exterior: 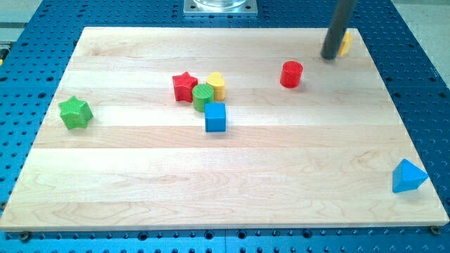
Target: Push the red circle horizontal to the green circle
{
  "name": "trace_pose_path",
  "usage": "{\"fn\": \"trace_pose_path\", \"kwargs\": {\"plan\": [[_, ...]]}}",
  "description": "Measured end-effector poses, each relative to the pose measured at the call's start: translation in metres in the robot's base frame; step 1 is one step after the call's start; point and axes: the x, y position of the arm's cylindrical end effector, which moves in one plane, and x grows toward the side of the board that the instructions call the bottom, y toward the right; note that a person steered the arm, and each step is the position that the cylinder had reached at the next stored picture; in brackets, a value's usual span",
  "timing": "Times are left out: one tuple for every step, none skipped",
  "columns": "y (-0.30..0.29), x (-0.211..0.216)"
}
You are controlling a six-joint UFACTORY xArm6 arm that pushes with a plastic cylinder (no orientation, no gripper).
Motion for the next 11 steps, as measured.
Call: {"fn": "trace_pose_path", "kwargs": {"plan": [[-0.061,0.000],[-0.077,0.016],[-0.066,0.063],[-0.066,0.089],[-0.065,0.102],[-0.044,0.096],[-0.024,0.079],[-0.024,0.080],[-0.024,0.080],[-0.024,0.082],[-0.024,0.089]]}}
